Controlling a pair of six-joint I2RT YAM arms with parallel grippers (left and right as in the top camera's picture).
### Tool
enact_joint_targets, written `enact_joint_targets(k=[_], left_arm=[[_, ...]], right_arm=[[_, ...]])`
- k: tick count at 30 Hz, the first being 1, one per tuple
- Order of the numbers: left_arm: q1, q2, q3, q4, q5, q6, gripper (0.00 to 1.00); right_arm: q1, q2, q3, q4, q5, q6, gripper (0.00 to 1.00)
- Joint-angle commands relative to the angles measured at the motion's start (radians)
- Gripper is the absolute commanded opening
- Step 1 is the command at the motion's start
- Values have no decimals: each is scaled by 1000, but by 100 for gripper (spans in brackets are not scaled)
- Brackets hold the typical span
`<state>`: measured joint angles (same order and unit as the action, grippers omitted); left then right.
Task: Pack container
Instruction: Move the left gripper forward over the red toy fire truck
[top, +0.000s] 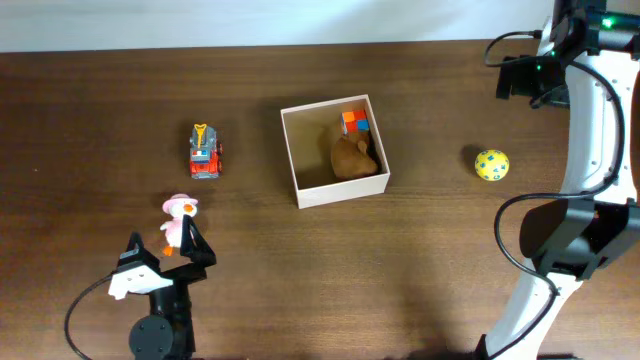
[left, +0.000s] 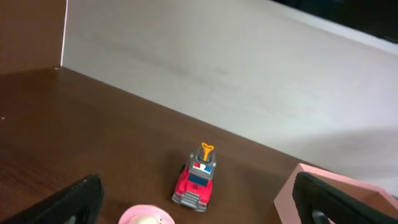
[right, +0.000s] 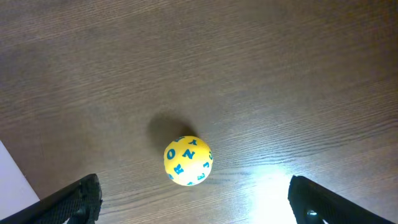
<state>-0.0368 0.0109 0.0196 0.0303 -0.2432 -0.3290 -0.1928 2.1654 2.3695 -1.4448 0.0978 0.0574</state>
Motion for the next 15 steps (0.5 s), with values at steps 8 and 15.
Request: enact_joint_targets(k=[8,15], left_arm=[[2,127,466,-426,11,47,99],[2,523,906,-594,2,189,99]], right_arm=[[3,-6,23,-2,16,14,99],[2,-6,23,-2,16,14,99]])
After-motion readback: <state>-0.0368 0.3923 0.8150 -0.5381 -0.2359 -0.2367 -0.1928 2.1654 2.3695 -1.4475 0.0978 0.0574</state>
